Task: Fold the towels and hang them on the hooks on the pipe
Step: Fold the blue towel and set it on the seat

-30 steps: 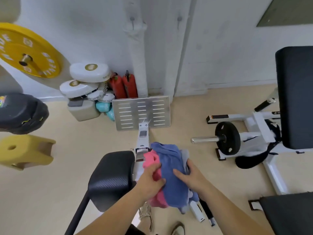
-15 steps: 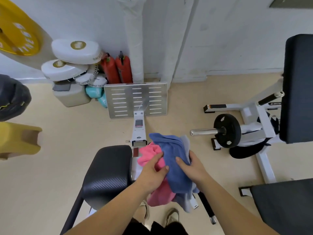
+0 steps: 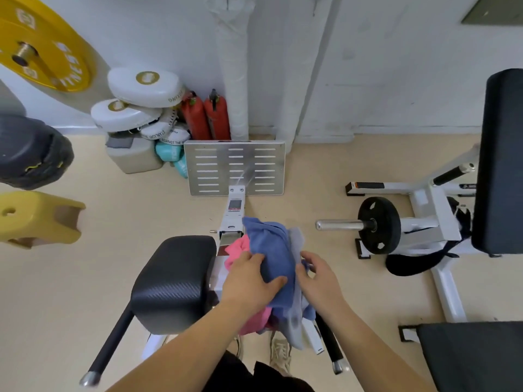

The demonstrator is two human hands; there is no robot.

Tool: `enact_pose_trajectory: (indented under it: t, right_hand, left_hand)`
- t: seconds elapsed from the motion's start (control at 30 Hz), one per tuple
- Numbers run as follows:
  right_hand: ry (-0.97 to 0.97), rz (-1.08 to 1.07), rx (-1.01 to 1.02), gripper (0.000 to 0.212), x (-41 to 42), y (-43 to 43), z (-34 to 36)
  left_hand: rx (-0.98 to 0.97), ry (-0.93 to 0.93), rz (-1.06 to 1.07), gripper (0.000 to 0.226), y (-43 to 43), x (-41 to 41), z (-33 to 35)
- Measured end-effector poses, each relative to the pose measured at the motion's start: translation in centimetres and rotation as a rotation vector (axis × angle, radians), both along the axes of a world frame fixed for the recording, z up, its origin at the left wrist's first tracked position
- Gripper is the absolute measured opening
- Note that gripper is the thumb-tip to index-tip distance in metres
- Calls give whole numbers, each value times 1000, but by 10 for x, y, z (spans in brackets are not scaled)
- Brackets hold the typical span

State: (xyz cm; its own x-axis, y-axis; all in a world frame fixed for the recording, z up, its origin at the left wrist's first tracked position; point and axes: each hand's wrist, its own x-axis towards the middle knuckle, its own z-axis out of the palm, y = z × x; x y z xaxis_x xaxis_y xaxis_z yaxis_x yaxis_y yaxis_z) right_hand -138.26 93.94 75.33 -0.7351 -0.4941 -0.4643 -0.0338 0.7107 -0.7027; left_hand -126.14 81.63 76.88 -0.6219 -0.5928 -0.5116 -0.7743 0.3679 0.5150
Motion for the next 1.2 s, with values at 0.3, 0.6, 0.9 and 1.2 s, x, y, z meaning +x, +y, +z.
enact_pose_trajectory:
  t: [0.3, 0.6, 0.9, 1.2]
  right_hand:
    - [-50, 411, -74, 52, -8, 17, 1]
    - [-117, 495, 54, 63, -13, 22, 12]
    - [103, 721, 164, 74, 5, 3, 2]
    - [196, 786, 261, 62, -1, 4, 0]
  left_hand:
    - [-56, 187, 195, 28, 8, 12, 23]
    - [115, 641, 586, 23, 3, 18, 118]
    - [150, 304, 619, 24, -4, 65, 48]
    - [143, 641, 859, 29, -24, 66, 108]
